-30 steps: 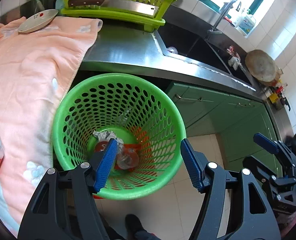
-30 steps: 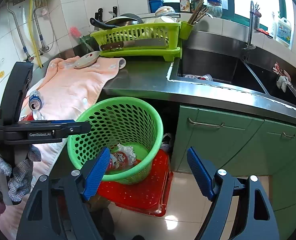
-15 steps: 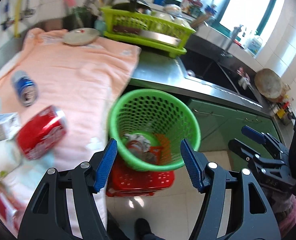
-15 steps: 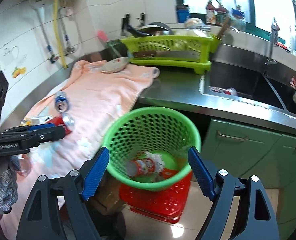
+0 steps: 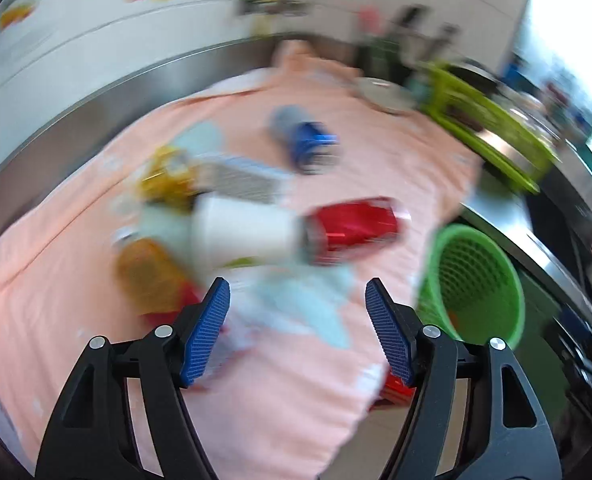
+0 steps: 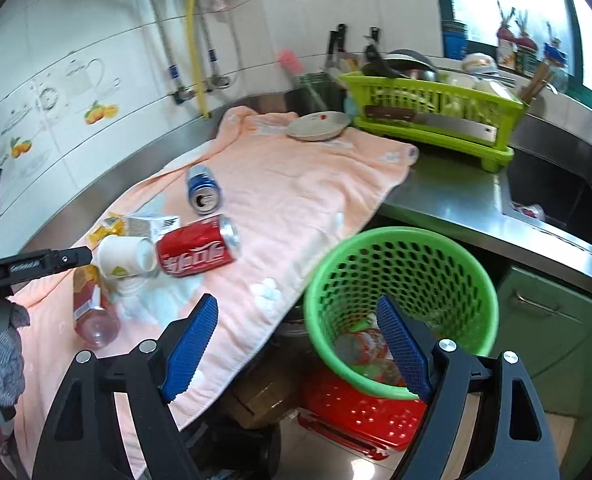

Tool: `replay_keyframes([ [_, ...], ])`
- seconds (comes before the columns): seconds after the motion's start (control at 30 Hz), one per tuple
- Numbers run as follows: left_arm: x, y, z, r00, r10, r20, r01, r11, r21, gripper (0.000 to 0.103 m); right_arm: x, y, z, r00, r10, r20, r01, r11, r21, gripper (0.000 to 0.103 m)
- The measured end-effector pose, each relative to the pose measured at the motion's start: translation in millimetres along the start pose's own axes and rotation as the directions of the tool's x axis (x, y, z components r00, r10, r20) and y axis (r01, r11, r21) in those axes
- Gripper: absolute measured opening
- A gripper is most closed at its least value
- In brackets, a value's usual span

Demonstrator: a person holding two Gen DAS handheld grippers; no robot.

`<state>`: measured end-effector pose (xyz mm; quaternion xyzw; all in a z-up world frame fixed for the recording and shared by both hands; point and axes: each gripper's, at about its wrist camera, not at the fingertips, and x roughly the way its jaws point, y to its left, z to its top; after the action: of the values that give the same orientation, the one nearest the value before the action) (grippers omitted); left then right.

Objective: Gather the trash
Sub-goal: 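Grasp the juice bottle with the left gripper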

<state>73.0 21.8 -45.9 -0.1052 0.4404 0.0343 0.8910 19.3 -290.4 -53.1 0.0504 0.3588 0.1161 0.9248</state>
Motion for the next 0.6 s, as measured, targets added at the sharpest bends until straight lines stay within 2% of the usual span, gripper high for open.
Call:
replay_keyframes([
  [0.07, 5, 28, 1, 0.999, 0.051, -0.017, -0.052, 0.995, -0.088, 0.079, 2, 6, -1, 1.000, 0.013, -0.004, -0.013, 1.000, -0.012, 0.079],
  [0.27, 27, 76, -1, 0.991, 0.100, -0.087, -0.119, 0.961, -0.250, 0.083, 9, 20, -1, 0.998, 0.051, -0.020, -0.052, 0.998, -0.037, 0.079],
  [0.5, 52, 103, -4, 0.982, 0.102, -0.157, -0.155, 0.915, -0.373, 0.083, 12, 24, -3, 0.997, 0.071, -0.034, -0.073, 0.996, -0.045, 0.079],
  [0.6, 63, 111, -6, 0.980, 0.071, -0.184, -0.145, 0.892, -0.429, 0.083, 14, 25, -4, 0.996, 0.075, -0.041, -0.077, 0.996, -0.045, 0.079],
])
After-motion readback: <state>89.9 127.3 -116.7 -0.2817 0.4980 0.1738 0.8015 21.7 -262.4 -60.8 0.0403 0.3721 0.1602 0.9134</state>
